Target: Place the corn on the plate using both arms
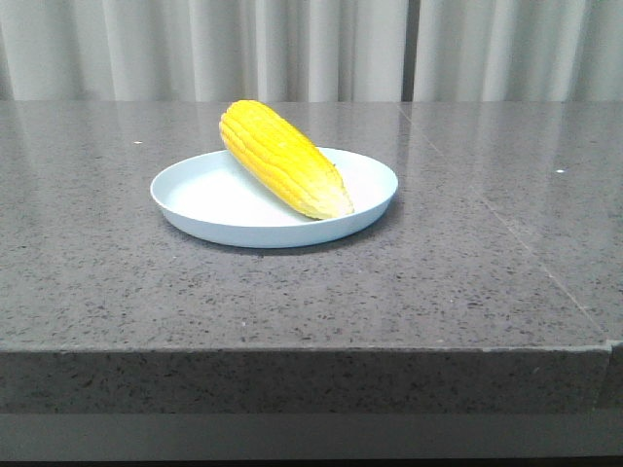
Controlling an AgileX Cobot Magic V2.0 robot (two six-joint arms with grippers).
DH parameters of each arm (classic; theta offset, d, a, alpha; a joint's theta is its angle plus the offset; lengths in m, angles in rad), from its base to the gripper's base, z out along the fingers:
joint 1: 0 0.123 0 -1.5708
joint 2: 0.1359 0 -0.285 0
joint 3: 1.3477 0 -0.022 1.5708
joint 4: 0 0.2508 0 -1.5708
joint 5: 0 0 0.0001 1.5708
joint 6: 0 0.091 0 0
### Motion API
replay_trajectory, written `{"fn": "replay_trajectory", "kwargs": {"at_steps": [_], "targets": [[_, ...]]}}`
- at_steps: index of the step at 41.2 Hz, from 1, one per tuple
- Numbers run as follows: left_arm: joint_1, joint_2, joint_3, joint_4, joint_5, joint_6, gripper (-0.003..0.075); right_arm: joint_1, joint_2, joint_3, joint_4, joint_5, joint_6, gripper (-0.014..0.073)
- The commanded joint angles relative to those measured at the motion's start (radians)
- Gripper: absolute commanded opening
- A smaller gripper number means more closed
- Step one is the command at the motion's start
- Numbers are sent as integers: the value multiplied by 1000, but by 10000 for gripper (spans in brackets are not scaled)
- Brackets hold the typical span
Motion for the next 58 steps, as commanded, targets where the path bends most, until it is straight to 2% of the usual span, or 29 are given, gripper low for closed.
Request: {"fn": "replay_trajectory", "kwargs": {"at_steps": [1, 6, 14, 21, 27, 51, 58], "targets": [[84, -51, 37, -43, -121, -10, -20, -1, 7, -21, -3, -73, -12, -66], [224, -159, 178, -115, -313, -8, -20, -1, 7, -21, -3, -73, -12, -66], [371, -302, 436, -122, -562, -5, -20, -1, 7, -21, -3, -73, -12, -66], [446, -391, 636, -122, -791, -5, -20, -1, 7, -21, -3, -73, -12, -66], [469, -441, 738, -122, -898, -5, -20, -1, 7, -21, -3, -73, -12, -66], [469, -448, 752, -104, -901, 1, -20, -1, 7, -21, -3, -72, -12, -66], [469, -448, 752, -152, -900, 112, -20, -1, 7, -21, -3, -72, -12, -66]]}}
